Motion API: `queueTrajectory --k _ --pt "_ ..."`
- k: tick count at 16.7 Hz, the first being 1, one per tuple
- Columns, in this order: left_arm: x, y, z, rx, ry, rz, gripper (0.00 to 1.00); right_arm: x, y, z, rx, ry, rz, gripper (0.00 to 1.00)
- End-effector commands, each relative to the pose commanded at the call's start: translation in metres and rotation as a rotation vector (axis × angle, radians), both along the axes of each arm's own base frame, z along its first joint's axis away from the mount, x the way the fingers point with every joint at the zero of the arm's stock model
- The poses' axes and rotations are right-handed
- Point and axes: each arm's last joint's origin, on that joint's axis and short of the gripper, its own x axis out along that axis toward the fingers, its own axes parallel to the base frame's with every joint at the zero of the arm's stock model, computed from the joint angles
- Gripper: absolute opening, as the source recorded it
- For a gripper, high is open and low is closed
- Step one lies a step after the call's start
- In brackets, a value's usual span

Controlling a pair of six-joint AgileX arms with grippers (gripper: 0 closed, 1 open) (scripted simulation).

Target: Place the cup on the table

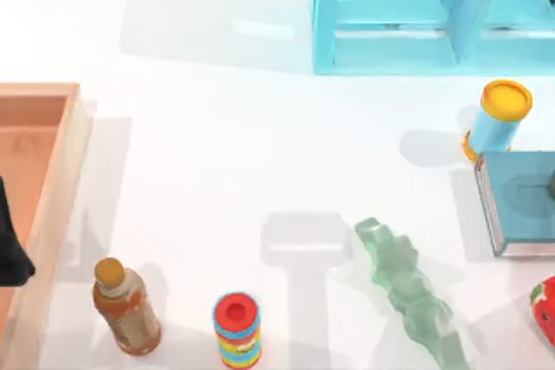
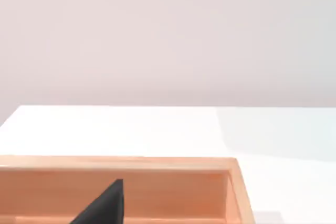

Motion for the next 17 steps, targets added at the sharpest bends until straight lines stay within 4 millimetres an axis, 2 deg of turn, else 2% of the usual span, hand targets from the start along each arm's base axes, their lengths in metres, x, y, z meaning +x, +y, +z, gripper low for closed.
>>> queueTrajectory --k 3,5,7,10,13,15,17 --pt "0.000 0.000 0.000 0.000 0.000 0.000 1.00 0.000 0.000 0.002 0.000 0.009 0.001 1.00" --pt "0.000 0.000 0.000 0.000 0.000 0.000 1.00 0.000 0.000 0.011 0.000 0.056 0.002 1.00" --pt "0.000 0.000 0.000 0.000 0.000 0.000 1.00 0.002 0.000 0.028 0.000 0.136 0.002 1.00" --pt "0.000 0.000 0.000 0.000 0.000 0.000 1.00 0.013 0.000 0.066 -0.001 0.305 -0.001 1.00" --pt "0.000 0.000 0.000 0.000 0.000 0.000 1.00 0.041 -0.001 0.106 -0.004 0.535 -0.008 1.00" --pt "0.000 0.000 0.000 0.000 0.000 0.000 1.00 0.070 -0.003 0.126 -0.007 0.715 -0.013 1.00" --pt "0.000 0.000 0.000 0.000 0.000 0.000 1.00 0.104 -0.005 0.137 -0.009 0.901 -0.016 1.00"
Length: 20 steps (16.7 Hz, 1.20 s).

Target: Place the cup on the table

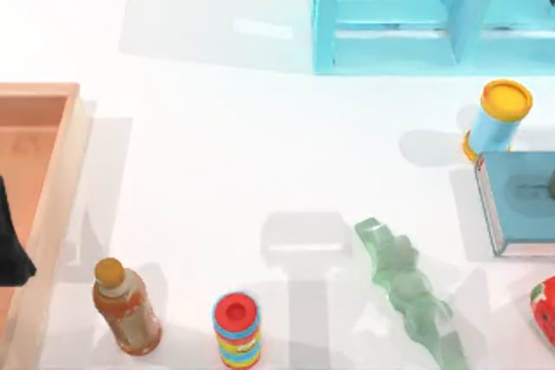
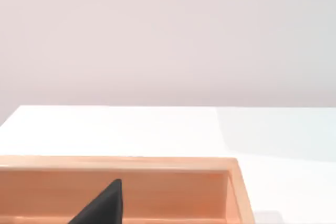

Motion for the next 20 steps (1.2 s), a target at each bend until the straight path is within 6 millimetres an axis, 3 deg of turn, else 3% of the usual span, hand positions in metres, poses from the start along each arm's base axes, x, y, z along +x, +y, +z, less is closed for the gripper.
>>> queueTrajectory --k 5,10,13,20 --pt "0.000 0.000 0.000 0.000 0.000 0.000 1.00 0.081 -0.006 -0.001 0.006 0.399 -0.005 1.00" --pt "0.000 0.000 0.000 0.000 0.000 0.000 1.00 0.131 -0.010 -0.012 0.023 0.622 -0.005 1.00" --pt "0.000 0.000 0.000 0.000 0.000 0.000 1.00 0.143 -0.012 -0.016 0.029 0.669 -0.004 1.00" --pt "0.000 0.000 0.000 0.000 0.000 0.000 1.00 0.144 -0.010 -0.021 0.029 0.669 -0.002 1.00"
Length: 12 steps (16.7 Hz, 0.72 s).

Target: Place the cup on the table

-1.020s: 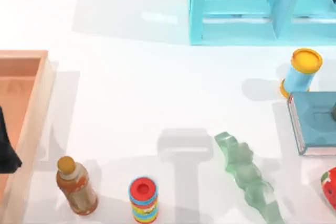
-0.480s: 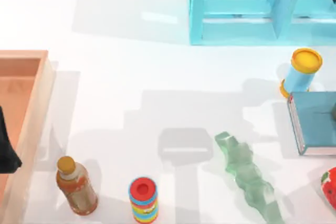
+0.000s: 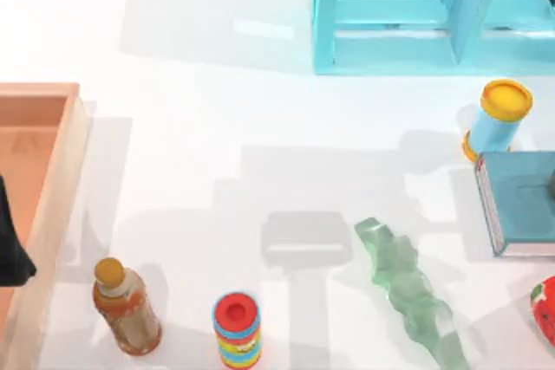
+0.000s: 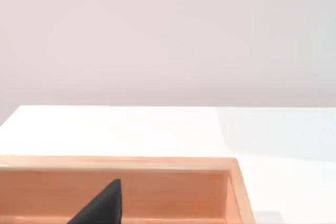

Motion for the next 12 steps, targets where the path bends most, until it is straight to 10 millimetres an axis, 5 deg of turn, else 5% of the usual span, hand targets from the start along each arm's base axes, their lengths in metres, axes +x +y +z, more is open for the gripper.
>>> queueTrajectory --k 8,12 --pt "0.000 0.000 0.000 0.000 0.000 0.000 1.00 0.001 -0.001 -0.084 0.000 -0.002 -0.001 1.00" --pt "0.000 0.000 0.000 0.000 0.000 0.000 1.00 0.000 0.000 -0.096 0.000 0.001 -0.002 1.00"
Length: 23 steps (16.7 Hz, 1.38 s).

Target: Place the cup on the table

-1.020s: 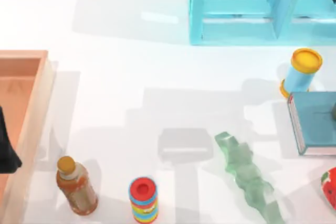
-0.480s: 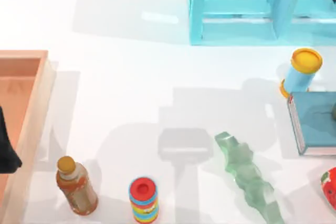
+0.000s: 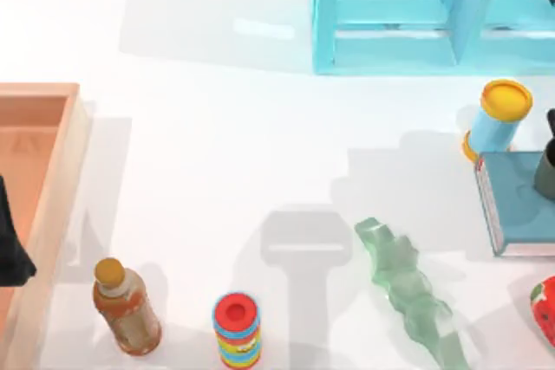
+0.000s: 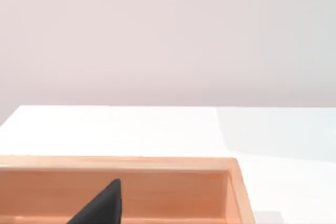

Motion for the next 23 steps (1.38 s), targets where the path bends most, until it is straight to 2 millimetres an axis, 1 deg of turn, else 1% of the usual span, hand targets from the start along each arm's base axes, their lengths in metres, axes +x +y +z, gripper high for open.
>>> queueTrajectory --k 2,15,16,23 --pt "0.0000 0.0000 0.0000 0.000 0.000 0.000 1.00 0.0000 0.0000 0.0000 0.000 0.000 0.000 1.00" --pt "0.0000 0.0000 0.0000 0.000 0.000 0.000 1.00 0.0000 0.0000 0.0000 0.000 0.000 0.000 0.02" --pt "0.0000 0.0000 0.0000 0.000 0.000 0.000 1.00 0.0000 0.0000 0.0000 0.000 0.000 0.000 0.00" --pt "0.0000 0.0000 0.0000 0.000 0.000 0.000 1.00 0.0000 0.0000 0.0000 0.000 0.000 0.000 0.00"
